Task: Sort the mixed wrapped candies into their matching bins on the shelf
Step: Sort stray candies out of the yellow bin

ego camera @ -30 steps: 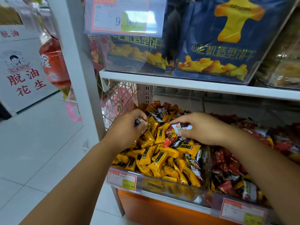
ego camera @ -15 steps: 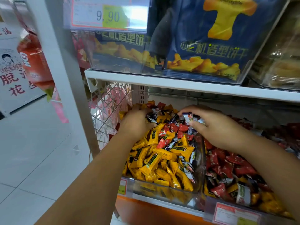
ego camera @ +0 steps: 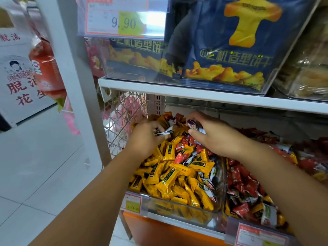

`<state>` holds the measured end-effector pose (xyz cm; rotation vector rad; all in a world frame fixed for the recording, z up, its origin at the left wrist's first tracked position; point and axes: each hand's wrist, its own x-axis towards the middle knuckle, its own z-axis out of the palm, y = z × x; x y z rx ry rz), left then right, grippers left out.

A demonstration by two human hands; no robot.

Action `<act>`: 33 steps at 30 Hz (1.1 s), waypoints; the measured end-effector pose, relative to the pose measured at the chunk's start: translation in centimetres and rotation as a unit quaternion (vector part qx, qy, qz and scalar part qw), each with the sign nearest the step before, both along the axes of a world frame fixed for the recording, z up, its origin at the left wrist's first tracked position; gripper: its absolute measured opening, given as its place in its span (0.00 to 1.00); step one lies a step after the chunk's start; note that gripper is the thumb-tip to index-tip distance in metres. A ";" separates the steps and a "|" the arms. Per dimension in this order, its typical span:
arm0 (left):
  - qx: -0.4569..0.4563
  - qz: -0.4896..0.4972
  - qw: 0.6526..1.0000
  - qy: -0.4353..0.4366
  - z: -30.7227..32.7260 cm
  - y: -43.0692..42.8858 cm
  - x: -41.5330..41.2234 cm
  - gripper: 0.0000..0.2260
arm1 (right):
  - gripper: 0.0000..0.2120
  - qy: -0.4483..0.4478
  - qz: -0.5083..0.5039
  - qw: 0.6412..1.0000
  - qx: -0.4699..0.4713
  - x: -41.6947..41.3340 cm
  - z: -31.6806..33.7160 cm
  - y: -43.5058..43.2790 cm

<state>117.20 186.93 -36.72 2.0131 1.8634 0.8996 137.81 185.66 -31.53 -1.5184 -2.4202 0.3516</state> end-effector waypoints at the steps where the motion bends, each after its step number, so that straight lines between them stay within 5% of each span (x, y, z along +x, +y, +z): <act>1: 0.001 -0.009 1.000 -0.016 0.1 -0.4 -0.4 0.05 | 0.14 -0.003 -0.009 1.000 -0.001 -0.6 -0.2 0.6; 5: 0.033 -0.032 0.999 -0.024 -0.2 -1.4 -2.3 0.04 | 0.23 0.011 -0.058 0.998 -0.031 -2.1 -0.4 3.5; 9: 0.040 -0.076 0.996 0.020 -1.0 -1.8 -3.2 0.04 | 0.14 0.009 -0.030 0.999 -0.032 -3.1 -0.3 5.9; 17: 0.070 -0.072 0.995 -0.003 -0.4 -2.7 -3.4 0.06 | 0.15 -0.042 -0.035 0.997 -0.055 -4.7 -2.1 7.0; 28: 0.008 -0.015 1.000 0.015 0.1 -1.6 -2.4 0.12 | 0.07 0.114 0.003 0.993 -0.033 -3.8 -1.8 4.8; 33: -0.015 0.017 0.993 0.119 -0.7 -0.3 -1.7 0.19 | 0.14 -0.018 0.045 0.993 -0.106 -3.7 -2.6 4.2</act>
